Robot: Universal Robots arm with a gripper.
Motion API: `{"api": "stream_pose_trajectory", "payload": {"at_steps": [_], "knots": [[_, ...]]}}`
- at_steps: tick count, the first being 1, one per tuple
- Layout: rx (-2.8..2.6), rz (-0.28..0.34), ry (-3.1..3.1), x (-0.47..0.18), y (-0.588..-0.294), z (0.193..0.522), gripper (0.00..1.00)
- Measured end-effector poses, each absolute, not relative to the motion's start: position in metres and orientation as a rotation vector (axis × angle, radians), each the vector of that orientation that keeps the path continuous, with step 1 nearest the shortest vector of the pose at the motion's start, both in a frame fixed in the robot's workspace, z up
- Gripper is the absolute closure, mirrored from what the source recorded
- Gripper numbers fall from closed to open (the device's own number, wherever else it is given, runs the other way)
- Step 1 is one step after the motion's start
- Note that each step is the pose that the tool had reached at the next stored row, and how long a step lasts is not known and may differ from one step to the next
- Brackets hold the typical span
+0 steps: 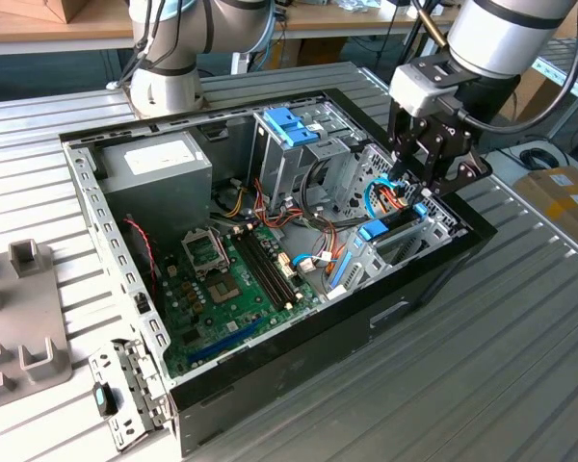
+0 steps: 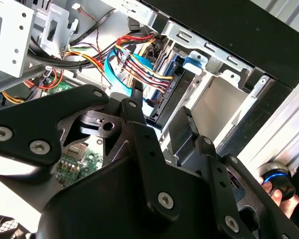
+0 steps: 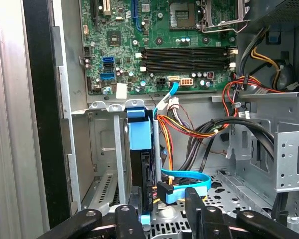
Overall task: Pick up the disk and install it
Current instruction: 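Insert the second disk wire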
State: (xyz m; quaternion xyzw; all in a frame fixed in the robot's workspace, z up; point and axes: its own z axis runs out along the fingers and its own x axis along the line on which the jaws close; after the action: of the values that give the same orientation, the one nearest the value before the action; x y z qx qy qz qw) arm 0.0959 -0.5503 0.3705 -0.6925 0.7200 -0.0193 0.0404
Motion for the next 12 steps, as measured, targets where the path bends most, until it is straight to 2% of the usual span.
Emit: {"api": "stream_pose_trajectory", "payload": {"at_steps": [9,12], "knots": [[-2.121,-0.059,2.205,0.0959,-0.5503,0.3702,0.53],[-2.121,-0.059,2.205,0.0959,-0.5503,0.3702,0.73]]}}
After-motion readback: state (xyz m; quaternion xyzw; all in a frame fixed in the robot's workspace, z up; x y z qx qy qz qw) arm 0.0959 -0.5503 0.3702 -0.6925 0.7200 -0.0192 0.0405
